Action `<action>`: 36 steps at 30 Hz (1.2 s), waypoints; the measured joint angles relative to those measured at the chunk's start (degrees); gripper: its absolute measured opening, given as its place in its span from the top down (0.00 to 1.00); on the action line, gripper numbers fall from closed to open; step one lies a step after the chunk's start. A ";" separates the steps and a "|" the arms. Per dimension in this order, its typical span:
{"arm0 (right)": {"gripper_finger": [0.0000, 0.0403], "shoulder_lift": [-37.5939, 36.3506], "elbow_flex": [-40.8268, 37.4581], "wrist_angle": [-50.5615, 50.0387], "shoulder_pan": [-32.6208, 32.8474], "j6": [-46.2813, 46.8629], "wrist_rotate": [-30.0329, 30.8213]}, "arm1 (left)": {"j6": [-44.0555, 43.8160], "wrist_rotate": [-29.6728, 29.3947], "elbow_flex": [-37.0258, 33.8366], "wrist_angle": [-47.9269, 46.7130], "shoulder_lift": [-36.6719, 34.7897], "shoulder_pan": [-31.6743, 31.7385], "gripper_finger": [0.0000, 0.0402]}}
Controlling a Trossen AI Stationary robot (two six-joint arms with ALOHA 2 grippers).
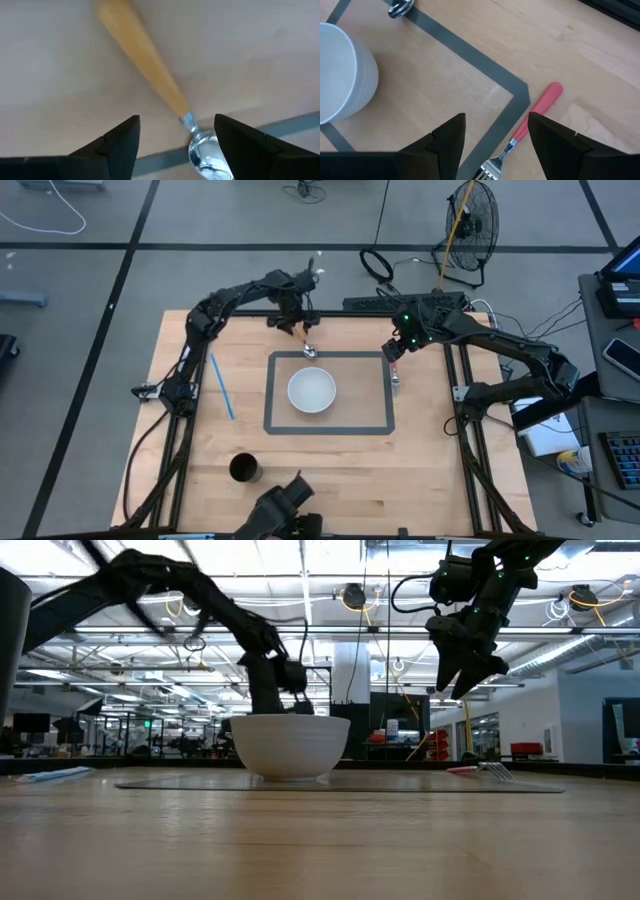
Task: Pick & Place Utensil
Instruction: Put the yellow spoon into the bowl on the table mat
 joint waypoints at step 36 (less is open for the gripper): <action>0.48 -2.43 0.04 0.66 -0.02 -3.32 0.11 | -1.59 0.13 0.15 0.53 2.66 -0.61 0.84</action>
